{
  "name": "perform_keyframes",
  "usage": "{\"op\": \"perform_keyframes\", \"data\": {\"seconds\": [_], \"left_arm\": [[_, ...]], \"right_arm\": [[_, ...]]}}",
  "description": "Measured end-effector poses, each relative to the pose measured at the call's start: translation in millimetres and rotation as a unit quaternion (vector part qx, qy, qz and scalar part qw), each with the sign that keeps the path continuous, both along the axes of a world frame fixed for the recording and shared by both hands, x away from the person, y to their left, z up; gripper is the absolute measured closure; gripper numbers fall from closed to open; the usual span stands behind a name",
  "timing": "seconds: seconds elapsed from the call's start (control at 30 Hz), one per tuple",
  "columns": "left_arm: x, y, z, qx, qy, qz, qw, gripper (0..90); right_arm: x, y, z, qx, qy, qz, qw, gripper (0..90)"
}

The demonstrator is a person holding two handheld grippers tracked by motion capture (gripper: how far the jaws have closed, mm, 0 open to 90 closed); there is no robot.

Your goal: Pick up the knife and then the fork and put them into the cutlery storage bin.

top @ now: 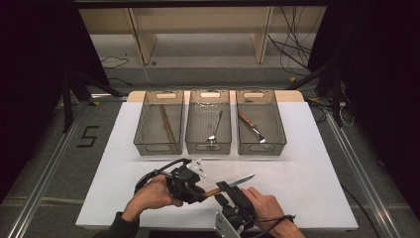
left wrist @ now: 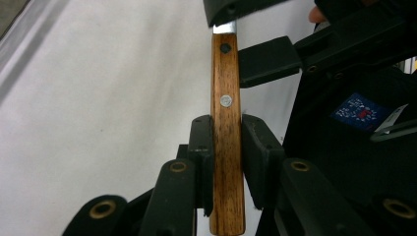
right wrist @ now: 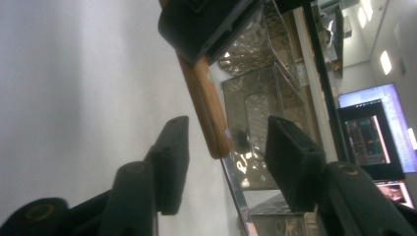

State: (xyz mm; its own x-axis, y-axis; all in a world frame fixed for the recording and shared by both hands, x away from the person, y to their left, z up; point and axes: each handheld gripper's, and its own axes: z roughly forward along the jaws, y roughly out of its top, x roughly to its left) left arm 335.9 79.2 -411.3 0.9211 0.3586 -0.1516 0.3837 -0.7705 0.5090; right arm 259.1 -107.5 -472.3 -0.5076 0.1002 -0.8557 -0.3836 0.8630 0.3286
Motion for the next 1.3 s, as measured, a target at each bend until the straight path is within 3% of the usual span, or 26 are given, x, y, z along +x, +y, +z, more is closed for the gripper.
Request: {"op": "perform_keyframes", "data": {"seconds": [0.1,0.4,0.6,0.8,0.9,1.0,1.07,1.17,1.3], "left_arm": [[-1.1,0.2,1.4,0.0,0.002,-0.004,1.0,75.5],[-2.3,0.3,1.8,0.0,0.009,-0.007,0.9999,75.5],[-2.2,1.0,1.7,-0.005,0.02,-0.008,0.9998,75.4],[-1.1,4.1,2.6,-0.017,0.026,-0.005,0.9995,74.2],[0.3,7.5,4.8,-0.019,0.017,0.007,0.9996,62.7],[1.3,13.6,9.7,-0.038,0.004,0.029,0.9988,45.2],[2.9,19.6,14.2,-0.055,0.005,0.041,0.9976,40.6],[3.9,28.7,21.1,-0.078,-0.008,0.063,0.9949,32.2],[5.0,39.9,28.0,-0.103,-0.031,0.087,0.9903,26.4]], "right_arm": [[0.0,2.0,-3.0,-0.021,-0.023,0.01,0.9995,58.9],[-3.6,5.9,-9.8,-0.043,-0.058,0.021,0.9972,71.8],[-4.8,4.6,-12.2,-0.075,-0.09,0.035,0.9925,79.3],[-7.1,4.7,-12.3,-0.088,-0.088,0.034,0.9917,81.1],[-5.8,3.5,-10.2,-0.094,-0.09,0.032,0.9909,81.3],[-3.8,-0.4,-7.6,-0.097,-0.083,0.022,0.9916,81.3],[-1.5,-3.0,-5.0,-0.095,-0.087,0.019,0.9915,81.3],[1.2,-8.7,-1.3,-0.088,-0.07,0.0,0.9936,81.3],[8.8,-17.8,6.8,-0.073,-0.063,-0.013,0.9952,81.3]]}}
